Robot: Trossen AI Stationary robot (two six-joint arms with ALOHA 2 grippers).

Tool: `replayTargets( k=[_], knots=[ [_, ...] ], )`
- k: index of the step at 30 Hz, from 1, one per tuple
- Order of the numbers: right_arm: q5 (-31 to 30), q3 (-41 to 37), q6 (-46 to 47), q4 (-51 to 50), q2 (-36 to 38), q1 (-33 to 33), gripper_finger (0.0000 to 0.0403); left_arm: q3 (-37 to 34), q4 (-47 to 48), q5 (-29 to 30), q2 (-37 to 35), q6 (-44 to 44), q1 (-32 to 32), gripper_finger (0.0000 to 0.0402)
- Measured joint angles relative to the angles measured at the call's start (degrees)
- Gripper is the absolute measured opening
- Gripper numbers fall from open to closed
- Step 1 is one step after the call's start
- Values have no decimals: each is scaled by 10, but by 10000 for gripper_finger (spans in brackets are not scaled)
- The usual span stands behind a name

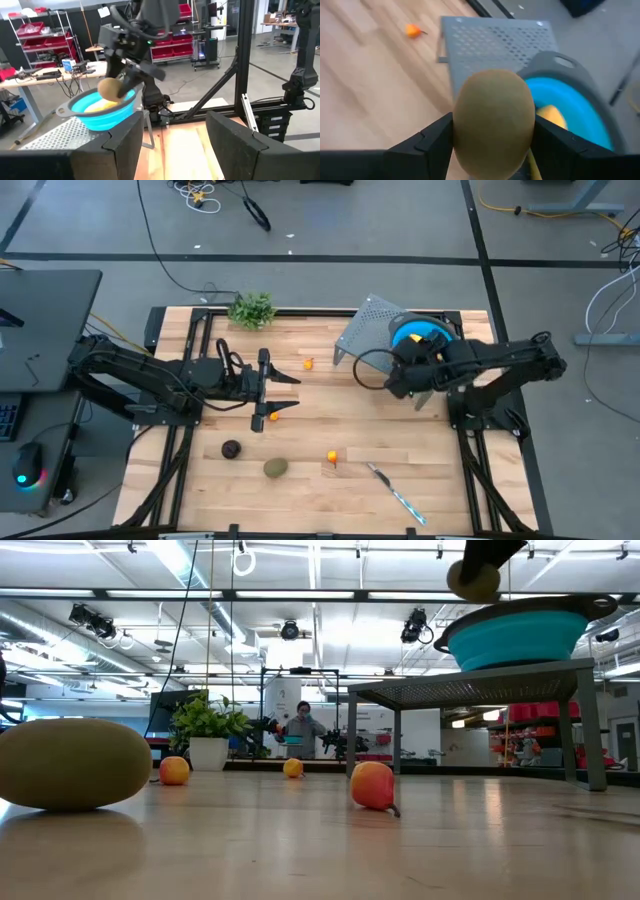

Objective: Pick & Place Fruit
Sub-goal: Put the right kiwi into the strainer bowl on the shelf, then put the kiwi into the strainer bowl on the shelf

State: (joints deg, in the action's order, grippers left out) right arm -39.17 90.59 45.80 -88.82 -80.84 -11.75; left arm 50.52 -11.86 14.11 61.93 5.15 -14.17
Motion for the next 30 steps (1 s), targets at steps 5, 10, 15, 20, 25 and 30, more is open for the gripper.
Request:
replayTargets(
  k=[5, 10, 15, 20, 25, 30],
  knots=[
    [-11, -5, -25, -13, 6, 39, 234, 0, 11, 0, 0, -13, 0, 224],
    [10, -6, -44, -12, 10, 62, 243, 0, 19, 0, 0, -35, 0, 224],
    [37, -6, -63, -12, 11, 81, 269, 0, 39, 0, 0, -58, -7, 224],
    [37, -6, -79, -12, 11, 101, 284, 0, 40, 5, 0, -61, -23, 224],
    [40, -6, -92, -12, 11, 107, 286, 0, 49, 33, 0, -61, -39, 224],
    [85, -6, -102, 17, 16, 85, 282, 0, 59, 43, 0, -68, -46, 224]
  ],
)
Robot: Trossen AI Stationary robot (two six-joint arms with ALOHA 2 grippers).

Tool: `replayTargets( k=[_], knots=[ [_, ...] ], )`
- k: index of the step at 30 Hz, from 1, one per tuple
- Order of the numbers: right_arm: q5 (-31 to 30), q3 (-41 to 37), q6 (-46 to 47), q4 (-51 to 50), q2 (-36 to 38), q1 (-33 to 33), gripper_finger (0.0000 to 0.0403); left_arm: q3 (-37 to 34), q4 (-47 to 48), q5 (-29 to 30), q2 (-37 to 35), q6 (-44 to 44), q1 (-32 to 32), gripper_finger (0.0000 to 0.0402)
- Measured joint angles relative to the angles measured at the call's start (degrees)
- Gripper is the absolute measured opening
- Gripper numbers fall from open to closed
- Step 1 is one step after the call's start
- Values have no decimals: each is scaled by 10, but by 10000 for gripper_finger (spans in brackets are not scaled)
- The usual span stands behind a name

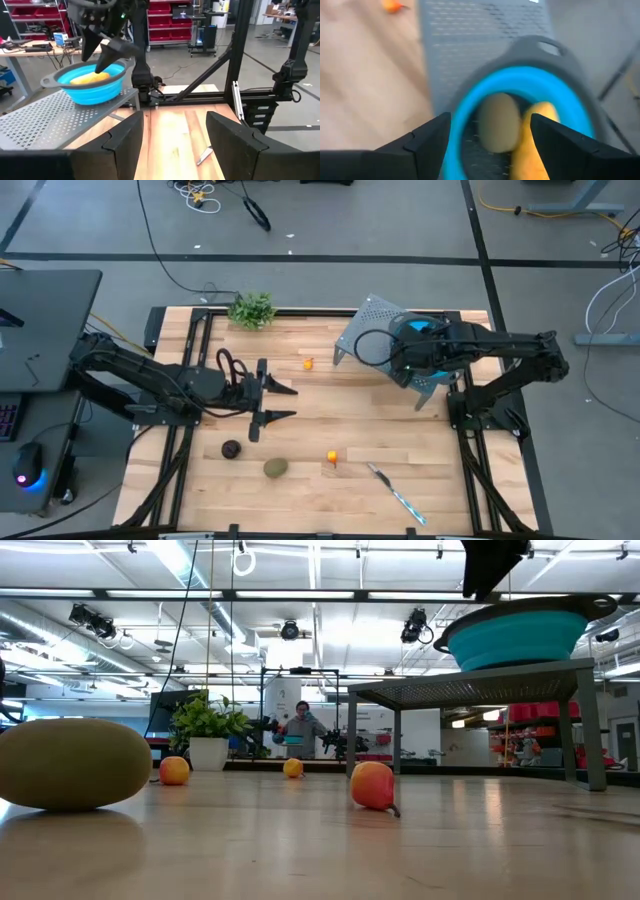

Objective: Pick & Place Fruit
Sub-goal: Put the kiwi into the strainer bowl on the shelf

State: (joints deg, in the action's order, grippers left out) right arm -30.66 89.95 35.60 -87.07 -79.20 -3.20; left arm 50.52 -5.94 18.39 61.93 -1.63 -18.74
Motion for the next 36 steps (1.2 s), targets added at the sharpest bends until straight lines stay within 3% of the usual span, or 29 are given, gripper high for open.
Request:
replayTargets(
  k=[9, 16, 23, 36],
  knots=[
    [117, -18, -37, 133, -3, -104, 277, 0, 19, 0, 0, -26, -4, 224],
    [160, -135, -16, 251, -4, -182, 277, 0, 24, 0, 0, -25, -19, 224],
    [163, -244, 3, 390, -4, -240, 277, 0, 24, 1, 0, -17, -23, 224],
    [107, -321, -6, 538, -20, -347, 277, 0, 22, 17, 0, -10, -24, 224]
  ],
)
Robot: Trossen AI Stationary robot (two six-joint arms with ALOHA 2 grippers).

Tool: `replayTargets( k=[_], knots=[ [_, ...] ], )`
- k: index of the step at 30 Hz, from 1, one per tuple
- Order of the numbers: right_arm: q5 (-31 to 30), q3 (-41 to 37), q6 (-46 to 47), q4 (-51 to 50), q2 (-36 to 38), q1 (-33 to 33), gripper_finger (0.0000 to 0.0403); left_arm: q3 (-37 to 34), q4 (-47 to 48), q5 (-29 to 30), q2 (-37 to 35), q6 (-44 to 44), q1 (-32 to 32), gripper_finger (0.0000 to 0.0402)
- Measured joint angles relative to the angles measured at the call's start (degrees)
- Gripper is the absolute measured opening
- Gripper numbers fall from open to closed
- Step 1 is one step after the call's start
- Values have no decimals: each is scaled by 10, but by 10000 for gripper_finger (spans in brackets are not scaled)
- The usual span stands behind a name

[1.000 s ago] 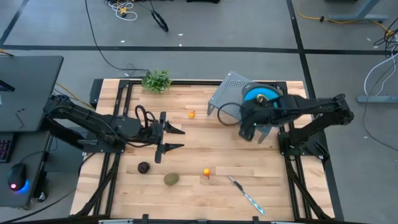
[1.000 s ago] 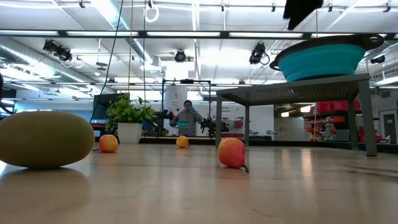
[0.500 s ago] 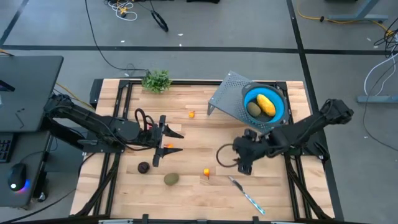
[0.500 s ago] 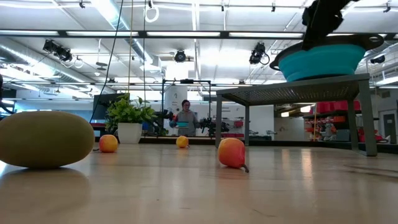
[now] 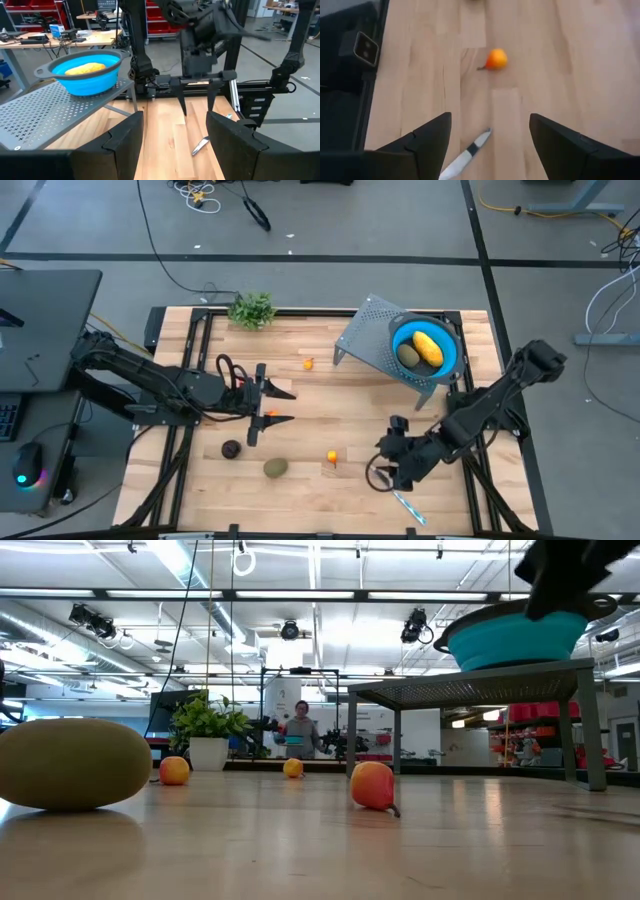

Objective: Pick & Place Fruit
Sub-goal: Put the kiwi into the strainer bowl on the shelf

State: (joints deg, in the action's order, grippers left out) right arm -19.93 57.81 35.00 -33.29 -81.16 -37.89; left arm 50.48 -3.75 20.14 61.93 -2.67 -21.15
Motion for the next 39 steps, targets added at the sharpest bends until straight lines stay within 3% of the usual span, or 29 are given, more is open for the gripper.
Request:
replayTargets(
  k=[6, 15, 18, 24, 31, 34, 39],
  knots=[
    [-10, -58, -2, 107, -36, -20, 277, 0, 0, 11, 0, -1, -13, 224],
    [-130, -92, -84, 257, -72, -26, 277, 0, 13, 49, 0, -2, -47, 224],
    [-127, -92, -109, 284, -71, -26, 277, 0, 45, 67, 0, -32, -71, 224],
    [-129, -92, -124, 308, -70, -26, 277, 0, 84, 67, 0, -90, -140, 224],
    [-130, -92, -118, 310, -69, -26, 277, 14, 126, 142, 41, -135, -224, 225],
    [-130, -92, -120, 310, -69, -26, 277, 41, 177, 167, 84, -145, -235, 227],
    [-130, -92, -120, 308, -69, -22, 277, 87, 231, 152, 154, -186, -234, 239]
  ],
)
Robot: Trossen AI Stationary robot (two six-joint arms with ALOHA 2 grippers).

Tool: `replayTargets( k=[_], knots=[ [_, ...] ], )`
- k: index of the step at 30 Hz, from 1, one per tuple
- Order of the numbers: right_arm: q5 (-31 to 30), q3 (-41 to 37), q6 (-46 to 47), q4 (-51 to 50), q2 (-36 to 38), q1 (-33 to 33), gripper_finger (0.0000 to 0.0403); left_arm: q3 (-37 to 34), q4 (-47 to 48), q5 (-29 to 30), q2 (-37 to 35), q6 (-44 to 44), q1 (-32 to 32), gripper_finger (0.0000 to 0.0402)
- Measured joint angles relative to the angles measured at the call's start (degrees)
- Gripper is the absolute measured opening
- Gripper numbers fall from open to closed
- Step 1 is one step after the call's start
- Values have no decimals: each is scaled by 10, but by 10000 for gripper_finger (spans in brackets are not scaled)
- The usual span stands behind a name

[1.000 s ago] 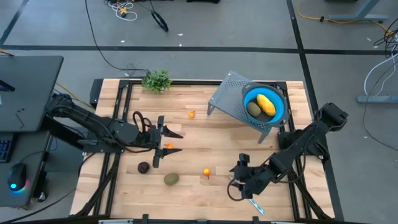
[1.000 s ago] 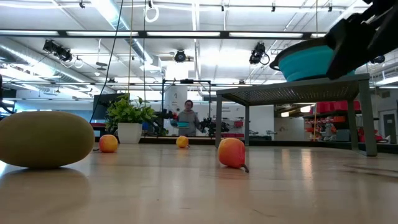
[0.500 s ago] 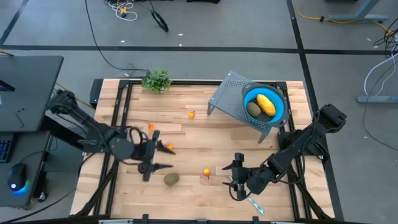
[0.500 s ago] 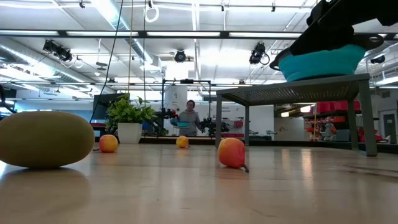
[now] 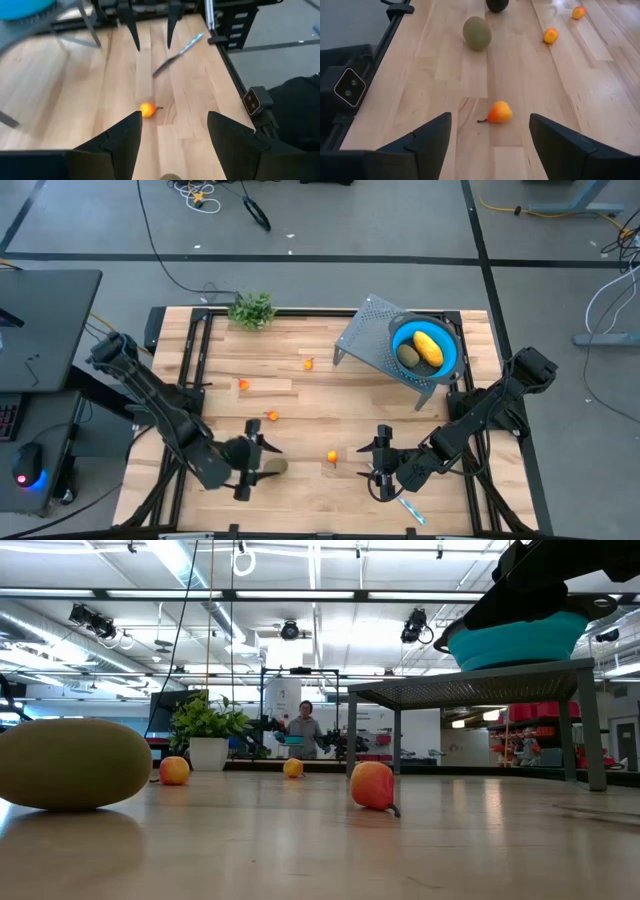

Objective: Pick & Place Fruit
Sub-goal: Put the kiwi into the strainer bowl on the shelf

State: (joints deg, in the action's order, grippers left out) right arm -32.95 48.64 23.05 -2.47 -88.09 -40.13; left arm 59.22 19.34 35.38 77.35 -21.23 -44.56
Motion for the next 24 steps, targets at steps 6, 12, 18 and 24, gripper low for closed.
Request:
replayTargets(
  k=[6, 12, 18, 24],
  knots=[
    [0, 0, 0, 0, 0, 0, 277, 33, 93, -80, 60, -125, 8, 257],
    [0, 0, 0, 0, 0, 0, 277, 33, 151, -91, 106, -191, 9, 283],
    [0, 0, 0, 0, 0, 0, 277, 33, 157, -118, 161, -232, 18, 320],
    [0, 0, 0, 0, 0, 0, 277, 33, 156, -157, 195, -247, 32, 354]
  ],
)
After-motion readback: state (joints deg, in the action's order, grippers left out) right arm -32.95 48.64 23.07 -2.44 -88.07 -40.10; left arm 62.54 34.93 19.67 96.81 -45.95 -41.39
